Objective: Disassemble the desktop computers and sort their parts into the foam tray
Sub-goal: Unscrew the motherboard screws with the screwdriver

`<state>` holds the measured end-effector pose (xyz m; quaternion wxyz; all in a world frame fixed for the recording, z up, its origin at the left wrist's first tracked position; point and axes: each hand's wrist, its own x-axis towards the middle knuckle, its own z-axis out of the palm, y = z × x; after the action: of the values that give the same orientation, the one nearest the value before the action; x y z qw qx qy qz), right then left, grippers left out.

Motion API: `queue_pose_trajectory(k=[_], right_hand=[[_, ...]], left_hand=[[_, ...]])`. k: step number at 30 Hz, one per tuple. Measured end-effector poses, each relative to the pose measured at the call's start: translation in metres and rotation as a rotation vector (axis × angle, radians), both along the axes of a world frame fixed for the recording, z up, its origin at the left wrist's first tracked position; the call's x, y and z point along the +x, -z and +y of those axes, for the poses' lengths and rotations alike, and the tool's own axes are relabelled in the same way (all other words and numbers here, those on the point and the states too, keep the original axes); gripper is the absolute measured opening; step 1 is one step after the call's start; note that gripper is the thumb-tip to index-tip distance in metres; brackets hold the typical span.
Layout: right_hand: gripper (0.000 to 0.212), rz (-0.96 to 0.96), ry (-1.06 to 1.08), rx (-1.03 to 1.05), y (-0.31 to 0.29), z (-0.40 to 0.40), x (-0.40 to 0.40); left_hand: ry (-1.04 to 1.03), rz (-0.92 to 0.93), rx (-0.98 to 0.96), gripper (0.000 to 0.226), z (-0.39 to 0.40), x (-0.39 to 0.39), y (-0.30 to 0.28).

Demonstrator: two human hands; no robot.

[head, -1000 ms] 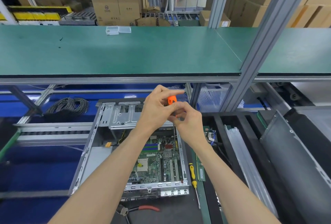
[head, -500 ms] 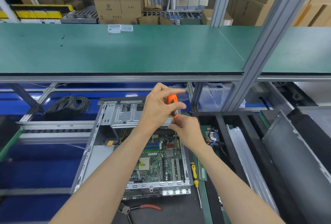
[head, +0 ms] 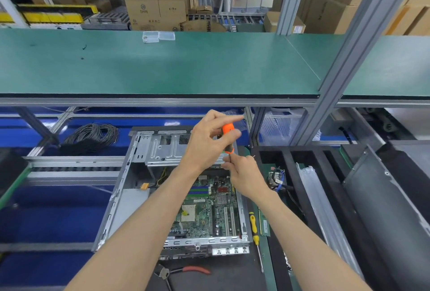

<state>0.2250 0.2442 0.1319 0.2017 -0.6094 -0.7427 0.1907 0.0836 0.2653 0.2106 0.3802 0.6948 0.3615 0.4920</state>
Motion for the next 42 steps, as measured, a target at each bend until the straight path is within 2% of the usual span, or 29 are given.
queue_pose_trajectory(k=[2, 4, 6, 10, 12, 15, 17, 19, 21, 23, 25, 29, 31, 33, 37, 42], right_hand=[[0.03, -0.03, -0.021, -0.018, 0.0, 0.001, 0.001], [0.034, -0.045, -0.03, -0.035, 0.001, 0.001, 0.001], [0.034, -0.002, -0.024, -0.048, 0.002, 0.0, 0.001], [0.015, 0.091, 0.018, 0.025, 0.002, -0.005, 0.0], [0.018, 0.073, 0.042, 0.078, 0.003, -0.006, 0.001], [0.017, 0.018, 0.056, 0.079, 0.006, -0.005, 0.0], [0.017, -0.014, 0.054, 0.043, 0.008, -0.003, -0.001], [0.02, -0.049, 0.048, 0.013, 0.009, -0.001, -0.002], [0.024, -0.068, 0.038, -0.016, 0.01, -0.001, -0.003], [0.02, -0.03, 0.028, -0.004, 0.011, -0.003, -0.003], [0.015, 0.009, 0.036, 0.057, 0.01, -0.005, -0.002], [0.017, 0.056, 0.064, 0.139, 0.01, -0.005, 0.001], [0.016, 0.043, 0.058, 0.123, 0.012, -0.003, 0.001], [0.016, 0.037, 0.059, 0.118, 0.014, -0.003, 0.0], [0.016, 0.047, 0.069, 0.107, 0.016, -0.004, -0.002], [0.016, 0.06, 0.072, 0.11, 0.018, -0.004, -0.003]], left_hand=[[0.048, 0.052, 0.037, 0.045, -0.002, -0.003, 0.0], [0.029, 0.064, -0.009, 0.049, 0.0, -0.003, -0.001], [0.001, 0.04, -0.027, 0.045, 0.002, 0.0, -0.001], [-0.031, -0.035, -0.059, 0.036, 0.003, 0.005, 0.001], [-0.042, -0.05, -0.063, 0.034, 0.002, 0.006, 0.002], [-0.033, 0.062, 0.028, 0.035, -0.001, 0.002, -0.002], [0.007, 0.118, 0.048, 0.045, -0.001, -0.001, -0.003], [0.006, 0.096, 0.005, 0.048, 0.0, -0.002, -0.004], [-0.012, 0.051, -0.011, 0.039, 0.003, 0.0, -0.004], [-0.017, -0.002, -0.058, 0.033, 0.004, 0.002, -0.003], [-0.03, -0.033, -0.095, 0.037, 0.004, 0.004, -0.003], [-0.033, 0.069, 0.043, 0.034, 0.001, 0.0, -0.004], [-0.01, 0.123, 0.072, 0.043, 0.002, -0.003, -0.003], [-0.013, 0.095, 0.008, 0.047, 0.003, -0.004, -0.003], [-0.053, 0.024, -0.004, 0.036, 0.006, 0.0, -0.002], [-0.032, 0.01, -0.014, 0.041, 0.003, -0.003, -0.001]])
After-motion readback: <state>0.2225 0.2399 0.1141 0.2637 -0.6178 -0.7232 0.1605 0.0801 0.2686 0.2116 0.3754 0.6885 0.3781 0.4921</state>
